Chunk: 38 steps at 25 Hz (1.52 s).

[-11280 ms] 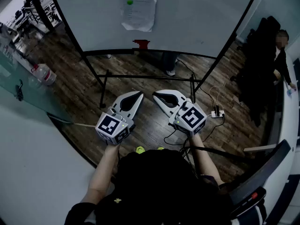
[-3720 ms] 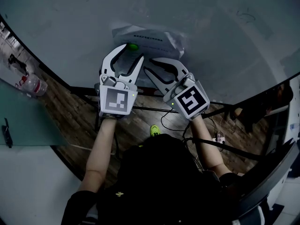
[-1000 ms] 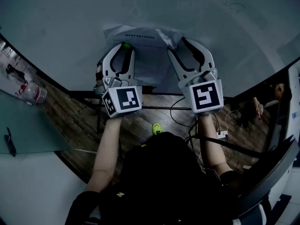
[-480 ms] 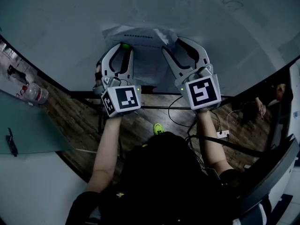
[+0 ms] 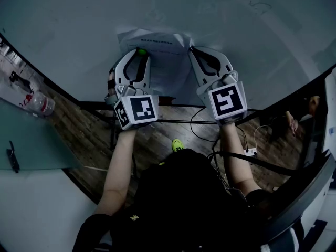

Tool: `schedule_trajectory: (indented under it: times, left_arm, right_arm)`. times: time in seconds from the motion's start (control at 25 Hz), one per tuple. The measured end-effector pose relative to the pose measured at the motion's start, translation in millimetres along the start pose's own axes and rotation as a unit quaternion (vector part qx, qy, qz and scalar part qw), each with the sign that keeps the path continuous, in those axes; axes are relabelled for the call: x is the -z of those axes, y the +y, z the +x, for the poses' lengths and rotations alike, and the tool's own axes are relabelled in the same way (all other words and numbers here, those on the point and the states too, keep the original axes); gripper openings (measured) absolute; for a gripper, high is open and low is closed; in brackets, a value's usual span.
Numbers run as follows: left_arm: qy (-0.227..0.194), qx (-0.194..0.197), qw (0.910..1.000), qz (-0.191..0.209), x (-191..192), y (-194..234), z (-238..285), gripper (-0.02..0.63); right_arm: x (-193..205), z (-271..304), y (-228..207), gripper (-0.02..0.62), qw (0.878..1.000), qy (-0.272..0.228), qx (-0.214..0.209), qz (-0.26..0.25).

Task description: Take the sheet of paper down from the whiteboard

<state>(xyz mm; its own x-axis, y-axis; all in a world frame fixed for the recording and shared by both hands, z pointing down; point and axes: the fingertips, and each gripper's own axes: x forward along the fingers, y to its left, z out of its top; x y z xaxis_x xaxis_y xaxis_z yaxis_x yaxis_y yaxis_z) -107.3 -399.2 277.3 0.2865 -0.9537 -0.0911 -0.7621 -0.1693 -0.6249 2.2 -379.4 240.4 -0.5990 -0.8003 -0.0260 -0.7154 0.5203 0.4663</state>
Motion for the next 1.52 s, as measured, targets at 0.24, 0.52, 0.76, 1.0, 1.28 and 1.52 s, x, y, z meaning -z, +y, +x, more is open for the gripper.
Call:
schedule_trajectory:
  times: [0.24, 0.52, 0.76, 1.0, 1.28, 1.52]
  left_arm:
    - [0.001, 0.000, 1.0000, -0.002, 0, 1, 0, 0.132]
    - [-0.006, -0.005, 1.0000, 0.000, 0, 1, -1, 0.130]
    - [-0.007, -0.001, 1.0000, 0.003, 1, 0, 0, 0.130]
    - [-0.008, 0.004, 1.0000, 0.004, 1, -4, -5, 0.129]
    - [-0.014, 0.004, 0.9999, -0.001, -1, -2, -21, 0.130]
    - [-0.029, 0.006, 0.9995, -0.015, -13, 3, -40, 0.129]
  right_arm:
    - [0, -2, -2, 0.020, 1.000, -0.004, 0.000, 0.012]
    - [3, -4, -5, 0.017, 1.000, -0.007, 0.002, 0.019]
    - [4, -3, -9, 0.015, 1.000, -0.008, 0.004, 0.024]
    - [7, -3, -11, 0.014, 0.999, -0.010, 0.005, 0.035]
    - [9, -4, -11, 0.012, 0.999, -0.010, 0.004, 0.041]
    - [8, -5, -11, 0.012, 0.999, -0.008, 0.005, 0.039]
